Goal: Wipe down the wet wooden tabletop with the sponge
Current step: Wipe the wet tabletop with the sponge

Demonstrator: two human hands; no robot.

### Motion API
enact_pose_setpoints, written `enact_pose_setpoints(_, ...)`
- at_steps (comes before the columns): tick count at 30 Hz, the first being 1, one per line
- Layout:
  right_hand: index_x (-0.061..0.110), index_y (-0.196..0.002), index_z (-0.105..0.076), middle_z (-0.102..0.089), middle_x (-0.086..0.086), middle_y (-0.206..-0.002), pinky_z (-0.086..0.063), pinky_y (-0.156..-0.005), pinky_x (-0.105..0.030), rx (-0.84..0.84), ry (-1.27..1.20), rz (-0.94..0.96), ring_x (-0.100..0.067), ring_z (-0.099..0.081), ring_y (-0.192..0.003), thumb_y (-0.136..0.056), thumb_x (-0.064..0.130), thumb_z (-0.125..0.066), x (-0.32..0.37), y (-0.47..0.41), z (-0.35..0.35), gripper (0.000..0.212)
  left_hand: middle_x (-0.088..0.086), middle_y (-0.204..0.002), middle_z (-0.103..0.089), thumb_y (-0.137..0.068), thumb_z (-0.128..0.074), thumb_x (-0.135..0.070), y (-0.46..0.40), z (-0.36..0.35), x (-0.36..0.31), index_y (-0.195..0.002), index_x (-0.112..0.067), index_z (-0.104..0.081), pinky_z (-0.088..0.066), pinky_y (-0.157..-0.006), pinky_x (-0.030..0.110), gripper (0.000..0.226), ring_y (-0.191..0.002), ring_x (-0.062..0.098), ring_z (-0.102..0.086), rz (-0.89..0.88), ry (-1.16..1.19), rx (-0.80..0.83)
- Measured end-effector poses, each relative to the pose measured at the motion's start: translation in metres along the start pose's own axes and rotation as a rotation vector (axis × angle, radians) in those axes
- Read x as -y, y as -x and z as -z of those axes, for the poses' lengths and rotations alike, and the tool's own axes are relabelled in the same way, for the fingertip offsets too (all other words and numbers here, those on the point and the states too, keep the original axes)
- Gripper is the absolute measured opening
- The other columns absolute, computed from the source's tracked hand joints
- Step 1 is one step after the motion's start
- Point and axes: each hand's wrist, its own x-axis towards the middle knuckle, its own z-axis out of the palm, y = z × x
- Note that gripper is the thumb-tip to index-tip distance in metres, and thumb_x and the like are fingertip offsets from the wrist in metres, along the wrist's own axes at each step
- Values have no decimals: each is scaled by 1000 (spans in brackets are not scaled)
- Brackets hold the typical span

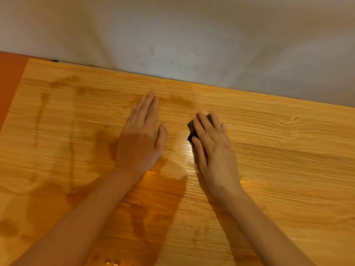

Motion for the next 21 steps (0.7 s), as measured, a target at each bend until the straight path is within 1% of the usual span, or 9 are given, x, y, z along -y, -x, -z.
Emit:
enact_pose_setpoints(2,16,-146,-41,-32,4,-156,0,-122,-26,43,28,14,-12,-9,-149,-104,29,-34,6,27,0,44,13,-163,-30,-105,-42,-27,0,-2,1,-154,-1,-36,-24,-125,42,55,-153,26,-26,-27,26,-38)
enact_pose_setpoints(3,16,-146,-41,-32,4,-156,-1,-122,-27,54,33,22,-13,-9,-149,-104,29,-33,5,18,0,44,14,-163,-31,-105,-43,-26,0,-2,2,-153,-1,-37,-25,-124,43,54,-152,26,-27,-30,31,-48)
enact_pose_setpoints(4,15,-145,-42,-33,2,-155,-4,-122,-29,54,39,18,-15,-11,-149,-104,30,-33,5,-1,-2,44,14,-163,-31,-105,-42,-27,0,-2,2,-153,-1,-37,-24,-124,43,54,-152,26,-27,-22,28,-39)
enact_pose_setpoints(7,11,-142,-46,-39,-5,-153,-16,-121,-44,-13,59,-44,-25,-18,-148,-104,26,-34,8,-80,-14,42,13,-164,-27,-104,-37,-32,-3,1,0,-154,-2,-34,-21,-125,40,58,-153,25,-24,9,-4,27)
enact_pose_setpoints(9,10,-141,-48,-40,-6,-151,-18,-120,-47,-47,33,-79,-27,-20,-147,-104,23,-38,11,-101,-20,40,13,-165,-25,-104,-35,-32,-4,2,-2,-155,-2,-32,-20,-126,40,60,-154,25,-23,12,-20,56)
enact_pose_setpoints(13,14,-143,-45,-35,0,-154,-11,-123,-37,-29,48,-20,-18,-13,-149,-104,25,-38,27,-24,-22,41,13,-166,-22,-104,-33,-32,-4,2,-1,-156,-2,-29,-17,-126,39,59,-154,25,-20,18,-12,68)
enact_pose_setpoints(16,13,-144,-44,-35,0,-154,-13,-122,-36,-7,53,14,-16,-14,-149,-104,26,-39,31,9,-22,42,12,-166,-21,-105,-34,-29,-4,4,1,-156,-2,-28,-15,-126,39,58,-155,24,-18,3,37,89)
enact_pose_setpoints(18,12,-140,-48,-40,-2,-152,-17,-121,-37,-14,56,-2,-21,-19,-148,-104,26,-37,29,-28,-21,41,13,-166,-22,-105,-34,-27,-1,6,6,-156,-2,-27,-15,-127,41,58,-154,24,-18,-36,82,109)
enact_pose_setpoints(21,9,-122,-56,-53,-5,-135,-31,-112,-47,-35,71,-41,-31,-35,-137,-103,24,-35,25,-104,-28,32,15,-165,-24,-104,-37,-23,18,15,15,-156,0,-29,-16,-126,43,58,-154,27,-20,-48,94,100)
